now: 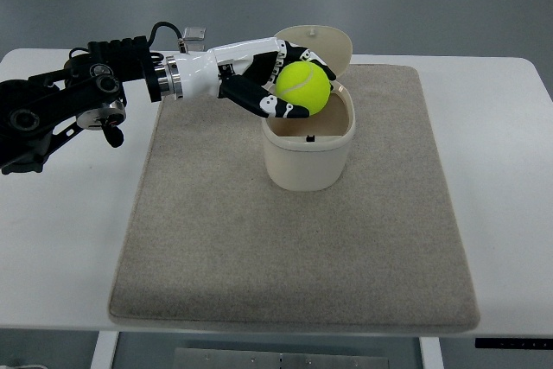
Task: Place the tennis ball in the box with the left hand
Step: 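Carry the ball with the left hand over the open cream bin, then open the left hand fingers to drop the ball into the bin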
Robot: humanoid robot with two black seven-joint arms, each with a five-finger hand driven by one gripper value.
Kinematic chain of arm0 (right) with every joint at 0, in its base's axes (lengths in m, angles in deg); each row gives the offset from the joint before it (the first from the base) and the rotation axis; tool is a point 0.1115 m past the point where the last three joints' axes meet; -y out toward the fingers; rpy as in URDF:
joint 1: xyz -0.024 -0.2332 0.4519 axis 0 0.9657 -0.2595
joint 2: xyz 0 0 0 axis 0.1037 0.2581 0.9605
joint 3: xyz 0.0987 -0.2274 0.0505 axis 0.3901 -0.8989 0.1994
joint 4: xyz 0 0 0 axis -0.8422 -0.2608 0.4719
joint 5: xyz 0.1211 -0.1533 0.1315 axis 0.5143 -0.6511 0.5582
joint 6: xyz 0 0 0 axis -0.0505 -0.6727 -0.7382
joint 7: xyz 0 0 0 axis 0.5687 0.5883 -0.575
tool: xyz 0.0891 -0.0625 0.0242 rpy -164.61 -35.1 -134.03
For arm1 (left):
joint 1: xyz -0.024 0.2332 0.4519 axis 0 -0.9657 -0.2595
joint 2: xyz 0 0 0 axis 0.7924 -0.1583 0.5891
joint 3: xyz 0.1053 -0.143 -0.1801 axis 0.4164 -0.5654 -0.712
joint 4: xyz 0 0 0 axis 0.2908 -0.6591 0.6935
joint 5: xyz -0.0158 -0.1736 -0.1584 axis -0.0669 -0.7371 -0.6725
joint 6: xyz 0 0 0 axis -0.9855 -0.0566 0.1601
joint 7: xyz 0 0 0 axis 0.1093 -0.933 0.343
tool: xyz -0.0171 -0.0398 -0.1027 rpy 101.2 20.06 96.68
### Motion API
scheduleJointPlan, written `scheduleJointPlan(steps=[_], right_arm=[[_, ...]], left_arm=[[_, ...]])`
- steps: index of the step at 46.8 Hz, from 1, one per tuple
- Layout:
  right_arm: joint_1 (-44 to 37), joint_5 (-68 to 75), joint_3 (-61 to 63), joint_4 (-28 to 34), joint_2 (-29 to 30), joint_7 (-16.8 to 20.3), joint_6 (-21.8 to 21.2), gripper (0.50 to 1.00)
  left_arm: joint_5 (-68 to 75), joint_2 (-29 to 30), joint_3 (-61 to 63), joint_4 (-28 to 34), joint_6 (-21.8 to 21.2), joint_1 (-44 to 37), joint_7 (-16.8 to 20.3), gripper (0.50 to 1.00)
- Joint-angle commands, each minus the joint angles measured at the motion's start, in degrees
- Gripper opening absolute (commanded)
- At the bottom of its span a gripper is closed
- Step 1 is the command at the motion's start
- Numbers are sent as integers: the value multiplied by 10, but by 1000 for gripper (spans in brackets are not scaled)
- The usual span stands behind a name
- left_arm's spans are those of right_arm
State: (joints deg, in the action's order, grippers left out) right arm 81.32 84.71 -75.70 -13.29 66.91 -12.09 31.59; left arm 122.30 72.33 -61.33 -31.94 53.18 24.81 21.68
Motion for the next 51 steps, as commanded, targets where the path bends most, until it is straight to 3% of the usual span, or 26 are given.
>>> scheduleJointPlan(steps=[1,18,20,28,32,39,41,44,51], right_arm=[[0,0,0,0,0,0,0,901],[-1,0,0,0,0,0,0,901],[0,0,0,0,0,0,0,901],[0,0,0,0,0,0,0,901],[0,0,0,0,0,0,0,901],[0,0,0,0,0,0,0,901],[0,0,0,0,0,0,0,903],[0,0,0,0,0,0,0,901],[0,0,0,0,0,0,0,901]], left_arm=[[-1,-1,0,0,-5,0,0,500],[-3,0,-2,0,-33,-1,0,500],[-2,0,-2,0,-38,-1,0,529],[-3,0,-4,0,-40,-4,0,548],[-3,-1,-5,-2,-40,-7,0,643],[-3,-1,-7,-6,-41,-7,0,675],[-3,-1,-7,-6,-42,-7,1,726],[-4,-1,-7,-6,-51,-7,1,754],[-14,-3,-7,-11,-65,-8,1,881]])
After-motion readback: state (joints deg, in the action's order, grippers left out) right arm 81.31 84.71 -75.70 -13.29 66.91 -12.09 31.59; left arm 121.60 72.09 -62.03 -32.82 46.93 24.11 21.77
